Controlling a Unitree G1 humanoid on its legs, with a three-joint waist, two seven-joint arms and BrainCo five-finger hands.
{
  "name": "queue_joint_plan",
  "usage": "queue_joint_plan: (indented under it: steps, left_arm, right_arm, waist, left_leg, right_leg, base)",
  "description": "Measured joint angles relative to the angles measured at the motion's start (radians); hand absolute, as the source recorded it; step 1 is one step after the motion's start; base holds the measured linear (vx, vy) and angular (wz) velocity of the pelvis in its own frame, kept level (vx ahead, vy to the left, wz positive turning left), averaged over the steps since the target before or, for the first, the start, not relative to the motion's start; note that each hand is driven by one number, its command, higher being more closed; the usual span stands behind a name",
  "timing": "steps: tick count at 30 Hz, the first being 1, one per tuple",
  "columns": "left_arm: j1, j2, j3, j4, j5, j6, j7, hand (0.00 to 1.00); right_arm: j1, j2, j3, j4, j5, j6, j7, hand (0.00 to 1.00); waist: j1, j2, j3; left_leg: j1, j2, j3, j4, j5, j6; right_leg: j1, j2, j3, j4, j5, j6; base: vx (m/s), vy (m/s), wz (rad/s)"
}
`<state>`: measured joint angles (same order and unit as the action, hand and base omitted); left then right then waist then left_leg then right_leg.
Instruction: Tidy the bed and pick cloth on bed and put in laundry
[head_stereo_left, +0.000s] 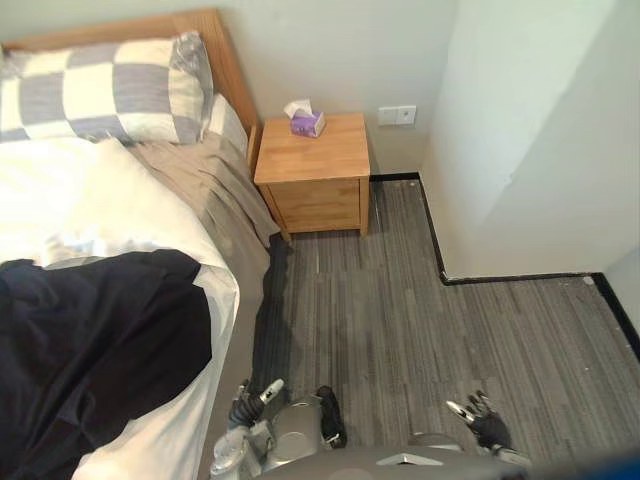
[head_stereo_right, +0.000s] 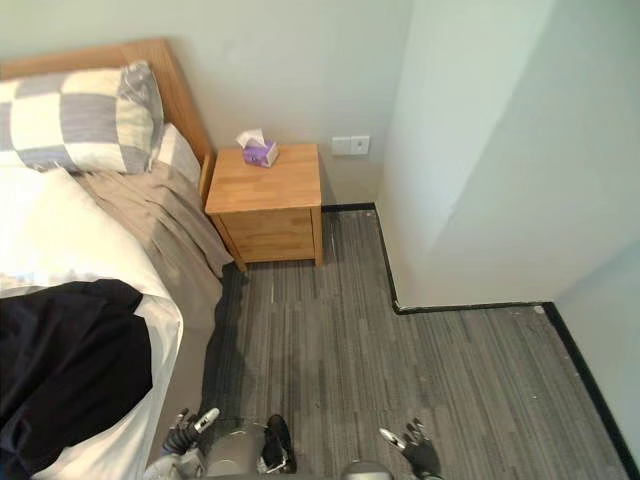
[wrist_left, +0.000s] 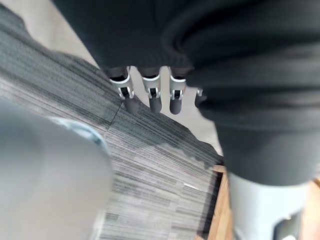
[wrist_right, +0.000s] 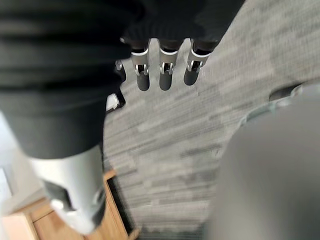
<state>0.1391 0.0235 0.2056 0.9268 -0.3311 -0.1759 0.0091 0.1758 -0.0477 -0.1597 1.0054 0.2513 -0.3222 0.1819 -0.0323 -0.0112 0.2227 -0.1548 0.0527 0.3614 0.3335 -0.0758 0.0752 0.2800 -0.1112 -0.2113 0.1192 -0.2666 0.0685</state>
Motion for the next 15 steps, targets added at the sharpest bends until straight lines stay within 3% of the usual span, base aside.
queue_joint_plan:
  steps: [4, 8, 9, 10, 11, 12, 13, 15]
  left_arm:
    - [-0.001, 0.002, -0.003, 0.000, -0.001, 0.036, -0.004, 0.00]
    - [0.000, 0.005, -0.017, 0.031, 0.001, 0.053, -0.003, 0.00]
    - [-0.001, 0.000, -0.042, 0.051, 0.008, 0.057, -0.004, 0.00]
    - [-0.001, 0.005, -0.050, 0.057, 0.009, 0.056, -0.004, 0.00]
    - [-0.004, 0.028, -0.070, 0.071, 0.011, 0.055, -0.005, 0.00]
    - [-0.009, 0.043, -0.091, 0.080, 0.012, 0.057, -0.007, 0.00]
    - [-0.009, 0.050, -0.094, 0.081, 0.014, 0.057, -0.007, 0.00]
    - [-0.020, 0.069, -0.114, 0.098, 0.005, 0.060, -0.007, 0.00]
  right_arm:
    - [-0.022, 0.044, 0.002, -0.006, -0.006, 0.000, 0.031, 0.00]
    - [-0.023, 0.043, -0.023, 0.018, -0.031, 0.003, 0.016, 0.00]
    - [-0.029, 0.027, -0.068, 0.033, -0.027, 0.002, 0.005, 0.00]
    - [-0.034, 0.023, -0.085, 0.037, -0.022, 0.002, 0.003, 0.00]
    - [-0.048, 0.006, -0.104, 0.052, -0.021, 0.003, -0.003, 0.00]
    - [-0.036, 0.003, -0.108, 0.058, -0.020, 0.002, -0.001, 0.00]
    - [-0.032, 0.002, -0.108, 0.063, -0.021, 0.002, 0.001, 0.00]
    - [-0.022, 0.001, -0.110, 0.084, -0.020, -0.002, 0.021, 0.00]
  waist:
    - [0.045, -0.009, -0.010]
    - [0.047, 0.002, -0.054]
    - [0.035, 0.035, -0.061]
    - [0.031, 0.034, -0.059]
    - [0.019, 0.015, -0.048]
    - [0.011, 0.007, -0.041]
    - [0.009, -0.003, -0.040]
    - [0.005, -0.007, -0.035]
  left_leg:
    - [0.088, -0.013, 0.042, -0.059, 0.002, 0.013]
    - [0.149, -0.028, 0.034, -0.133, -0.013, -0.001]
    - [0.195, -0.030, 0.007, -0.198, -0.042, -0.007]
    - [0.218, -0.036, 0.001, -0.222, -0.052, -0.014]
    - [0.287, -0.073, -0.015, -0.284, -0.072, -0.026]
    - [0.333, -0.097, -0.022, -0.300, -0.085, -0.030]
    - [0.342, -0.101, -0.024, -0.299, -0.090, -0.028]
    - [0.402, -0.098, -0.061, -0.297, -0.112, -0.021]
  right_leg:
    - [0.064, -0.013, 0.002, -0.032, 0.101, 0.007]
    - [0.036, -0.007, 0.003, 0.063, 0.132, 0.019]
    - [-0.046, -0.016, -0.002, 0.264, 0.120, 0.033]
    - [-0.086, -0.034, -0.004, 0.356, 0.120, 0.033]
    - [-0.175, -0.103, -0.012, 0.618, 0.168, 0.061]
    - [-0.237, -0.157, -0.011, 0.792, 0.179, 0.042]
    - [-0.257, -0.174, -0.011, 0.835, 0.151, 0.034]
    - [-0.352, -0.206, -0.038, 0.893, 0.028, 0.030]
  base:
    - [0.28, 0.073, -0.02]
    - [0.12, -0.012, 0.05]
    - [0.10, 0.058, 0.10]
    - [0.12, 0.055, 0.27]
    - [0.17, 0.041, 0.37]
    - [0.14, 0.027, 0.38]
    - [0.20, 0.004, 0.27]
    - [0.19, -0.037, 0.30]
